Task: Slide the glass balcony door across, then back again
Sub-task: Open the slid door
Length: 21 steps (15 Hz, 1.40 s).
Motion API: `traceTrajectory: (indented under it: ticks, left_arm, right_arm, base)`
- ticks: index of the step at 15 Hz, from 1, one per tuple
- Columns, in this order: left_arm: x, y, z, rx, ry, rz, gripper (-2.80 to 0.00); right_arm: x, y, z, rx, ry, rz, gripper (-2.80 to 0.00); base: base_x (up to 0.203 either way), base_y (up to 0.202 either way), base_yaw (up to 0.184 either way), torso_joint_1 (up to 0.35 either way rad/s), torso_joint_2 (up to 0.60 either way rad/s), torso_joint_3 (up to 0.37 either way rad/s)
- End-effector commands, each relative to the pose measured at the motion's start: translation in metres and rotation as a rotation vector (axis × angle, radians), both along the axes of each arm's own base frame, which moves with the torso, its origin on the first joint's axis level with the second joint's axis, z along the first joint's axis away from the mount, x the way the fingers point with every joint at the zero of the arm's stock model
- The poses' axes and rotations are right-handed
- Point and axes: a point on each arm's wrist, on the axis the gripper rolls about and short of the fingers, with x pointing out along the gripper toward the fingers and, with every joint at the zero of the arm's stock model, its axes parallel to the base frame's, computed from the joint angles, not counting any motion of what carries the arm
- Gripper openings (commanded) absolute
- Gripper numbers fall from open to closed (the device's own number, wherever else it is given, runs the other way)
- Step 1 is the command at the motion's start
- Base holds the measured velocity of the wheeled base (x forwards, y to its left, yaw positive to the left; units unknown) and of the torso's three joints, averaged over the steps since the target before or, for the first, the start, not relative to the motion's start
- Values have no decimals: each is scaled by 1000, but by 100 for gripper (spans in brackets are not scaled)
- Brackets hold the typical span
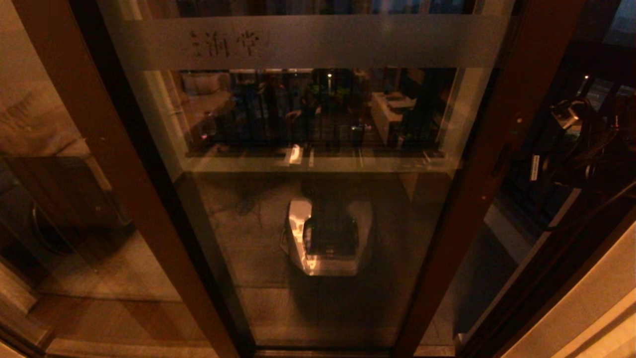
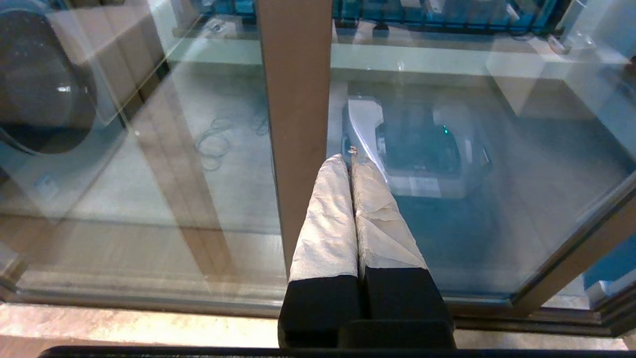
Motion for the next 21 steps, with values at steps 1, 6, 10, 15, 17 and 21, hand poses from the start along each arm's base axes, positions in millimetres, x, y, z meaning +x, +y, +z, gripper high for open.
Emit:
traceTrajectory:
  ticks: [1, 6, 10, 15, 17, 21]
  left_arm:
    - [0, 0, 0, -1, -1, 0, -280]
    - [0, 0, 0, -1, 0, 0, -280]
    - [0, 0, 0, -1, 0, 0, -280]
    - [0, 0, 0, 0, 0, 0, -280]
    - [0, 0, 0, -1, -1, -1, -280]
    - [0, 0, 0, -1, -1, 0, -280]
  right_arm:
    - [0, 4, 1, 1, -4, 18, -280]
    - [0, 10, -1, 11, 4, 32, -280]
    - [-1, 18, -1, 13, 2, 56, -280]
    - [-1, 25, -2, 16, 4, 75, -280]
    - [-1, 28, -1, 14, 2, 84, -280]
    - [0, 43, -2, 5, 6, 96, -280]
  base:
    - [0, 0, 0, 0, 0, 0]
    - [0, 0, 0, 0, 0, 0]
    - [0, 0, 0, 0, 0, 0]
    - [0, 0, 0, 0, 0, 0]
    - [0, 0, 0, 0, 0, 0]
    - [0, 0, 0, 0, 0, 0]
